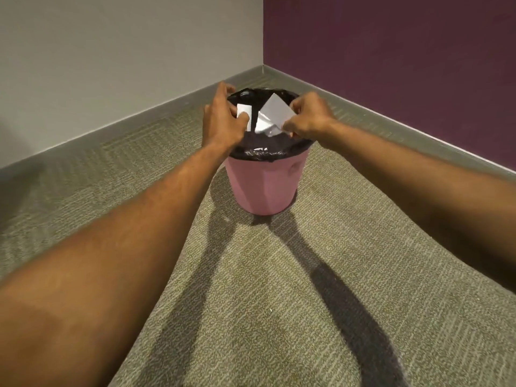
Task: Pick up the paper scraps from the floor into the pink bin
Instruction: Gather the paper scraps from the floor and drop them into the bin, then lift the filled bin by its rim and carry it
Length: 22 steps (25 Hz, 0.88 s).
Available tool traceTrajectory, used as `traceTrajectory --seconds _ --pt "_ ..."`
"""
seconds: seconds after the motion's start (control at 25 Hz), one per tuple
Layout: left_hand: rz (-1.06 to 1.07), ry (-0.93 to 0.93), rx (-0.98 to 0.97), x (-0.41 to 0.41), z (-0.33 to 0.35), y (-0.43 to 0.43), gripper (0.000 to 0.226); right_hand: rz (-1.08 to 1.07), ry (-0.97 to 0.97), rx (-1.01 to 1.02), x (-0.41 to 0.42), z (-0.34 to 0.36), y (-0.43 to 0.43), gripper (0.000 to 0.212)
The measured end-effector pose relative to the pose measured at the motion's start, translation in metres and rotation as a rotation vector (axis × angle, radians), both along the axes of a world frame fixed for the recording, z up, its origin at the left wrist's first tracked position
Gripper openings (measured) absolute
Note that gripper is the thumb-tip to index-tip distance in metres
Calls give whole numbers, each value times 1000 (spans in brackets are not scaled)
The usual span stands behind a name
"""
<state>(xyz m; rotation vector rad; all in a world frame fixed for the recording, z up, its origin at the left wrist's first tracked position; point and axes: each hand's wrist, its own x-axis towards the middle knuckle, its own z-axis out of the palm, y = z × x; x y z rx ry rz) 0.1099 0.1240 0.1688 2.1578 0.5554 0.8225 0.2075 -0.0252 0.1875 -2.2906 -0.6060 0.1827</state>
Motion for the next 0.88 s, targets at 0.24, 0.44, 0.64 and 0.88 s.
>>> traceTrajectory --seconds 0.24,0.44,0.64,0.88 --pt "12 20 52 8 -14 7 34 71 30 102 4 -15 -1 34" --pt "140 3 120 1 -17 23 30 -92 -116 210 11 -22 -14 10" --pt "299 93 59 7 -22 48 20 -216 -184 139 26 -31 -30 18" --pt "328 175 -699 18 -32 60 23 -312 -21 57 51 -46 -32 33"
